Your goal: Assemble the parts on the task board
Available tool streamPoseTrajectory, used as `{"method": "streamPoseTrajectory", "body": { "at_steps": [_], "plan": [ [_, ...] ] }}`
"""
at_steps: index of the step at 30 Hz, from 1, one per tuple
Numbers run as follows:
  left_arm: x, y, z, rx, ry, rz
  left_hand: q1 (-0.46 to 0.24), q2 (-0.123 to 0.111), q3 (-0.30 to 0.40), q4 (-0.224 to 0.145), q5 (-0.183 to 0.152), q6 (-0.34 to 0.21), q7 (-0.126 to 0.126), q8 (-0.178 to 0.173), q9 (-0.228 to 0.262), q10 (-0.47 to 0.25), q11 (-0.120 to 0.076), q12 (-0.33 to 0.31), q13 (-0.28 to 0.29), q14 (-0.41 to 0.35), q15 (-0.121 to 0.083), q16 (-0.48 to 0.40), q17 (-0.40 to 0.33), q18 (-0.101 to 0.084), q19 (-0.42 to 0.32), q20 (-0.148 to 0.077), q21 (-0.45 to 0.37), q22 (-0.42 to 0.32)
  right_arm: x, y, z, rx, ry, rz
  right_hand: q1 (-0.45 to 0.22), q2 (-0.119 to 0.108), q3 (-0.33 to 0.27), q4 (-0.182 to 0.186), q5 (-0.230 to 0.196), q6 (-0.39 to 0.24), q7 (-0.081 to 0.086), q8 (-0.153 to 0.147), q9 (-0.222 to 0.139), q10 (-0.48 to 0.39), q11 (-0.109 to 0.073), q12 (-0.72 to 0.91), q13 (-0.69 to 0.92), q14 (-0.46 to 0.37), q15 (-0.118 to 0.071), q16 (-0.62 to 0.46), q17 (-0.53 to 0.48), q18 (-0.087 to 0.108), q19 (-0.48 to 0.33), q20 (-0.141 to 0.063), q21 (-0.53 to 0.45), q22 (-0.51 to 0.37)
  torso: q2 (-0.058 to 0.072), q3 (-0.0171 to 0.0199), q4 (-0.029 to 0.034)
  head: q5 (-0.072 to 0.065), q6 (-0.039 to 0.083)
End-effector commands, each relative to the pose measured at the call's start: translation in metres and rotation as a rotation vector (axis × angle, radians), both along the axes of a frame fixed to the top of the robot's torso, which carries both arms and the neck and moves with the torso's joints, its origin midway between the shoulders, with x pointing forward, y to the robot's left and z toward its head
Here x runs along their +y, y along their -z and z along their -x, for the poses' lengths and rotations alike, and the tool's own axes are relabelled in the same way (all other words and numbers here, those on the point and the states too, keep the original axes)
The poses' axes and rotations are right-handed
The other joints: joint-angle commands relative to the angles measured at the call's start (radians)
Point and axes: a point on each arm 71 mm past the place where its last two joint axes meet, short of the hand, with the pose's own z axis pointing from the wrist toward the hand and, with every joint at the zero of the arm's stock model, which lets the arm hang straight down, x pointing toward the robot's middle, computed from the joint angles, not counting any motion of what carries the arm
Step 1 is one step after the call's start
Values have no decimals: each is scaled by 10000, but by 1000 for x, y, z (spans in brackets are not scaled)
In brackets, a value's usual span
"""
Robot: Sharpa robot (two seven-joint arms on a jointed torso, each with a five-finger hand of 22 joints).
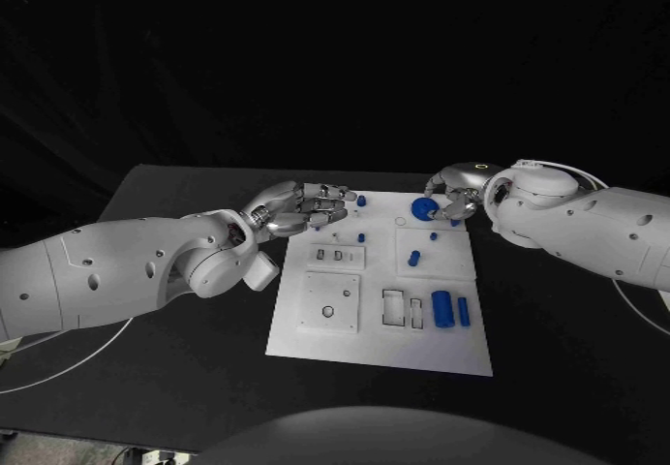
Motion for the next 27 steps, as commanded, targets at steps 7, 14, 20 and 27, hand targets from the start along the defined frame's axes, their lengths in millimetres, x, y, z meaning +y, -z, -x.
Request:
{"method": "streamPoseTrajectory", "body": {
  "at_steps": [7, 14, 20, 27],
  "plan": [
    [-2, 0, 1, 70, 176, 112, 116, 19, 8, -17, 38, -32, 10, 39, -13, 39, -6, 2, 6, 66, -3, 49, 6, 80, 44, 10, 21, 7, -1, 1, 0, 7, 14, 299, -18, 47, -4, -82, 33, -153, -23, 3, 164, 1040, 38, 39, 2635, 1061, 81, 35, 2633, -94, 229, 66, -86, 2254, -7, 5, 0, -24, 4],
    [-3, 0, 0, 74, 191, 114, 116, 19, 8, -17, 38, -32, 10, 39, -13, 39, -6, 2, 6, 66, -3, 49, 6, 80, 44, 10, 21, 7, 0, 1, 0, -27, -8, 274, -73, 53, -36, -62, -116, -218, -19, 41, 304, 1040, 42, 39, 2635, 1061, 82, 35, 2633, -89, 214, 68, -104, 2248, -4, 3, 8, -51, 18],
    [-3, 0, 0, 72, 194, 116, 116, 19, 8, -17, 38, -32, 10, 39, -13, 39, -6, 2, 6, 66, -3, 49, 6, 80, 44, 10, 21, 7, 1, 1, 0, -57, -35, 220, -178, 101, -58, 17, -157, -260, -24, 26, 338, 1040, 42, 39, 2635, 1061, 85, 35, 2633, -91, 220, 70, -98, 2252, 2, 1, 12, -60, 19],
    [-4, 0, 0, 68, 206, 124, 115, 24, 9, -13, 35, -33, 10, 39, -13, 43, -7, 15, 7, 70, -1, 53, 6, 79, 47, 10, 22, 8, 2, 2, -1, -68, -51, 182, -299, 128, -107, 99, -403, -274, -44, -6, 348, 1040, 29, 39, 2635, 1061, 78, 35, 2633, -91, 218, 69, -100, 2252, 6, 2, 21, -49, 3]
  ]
}}
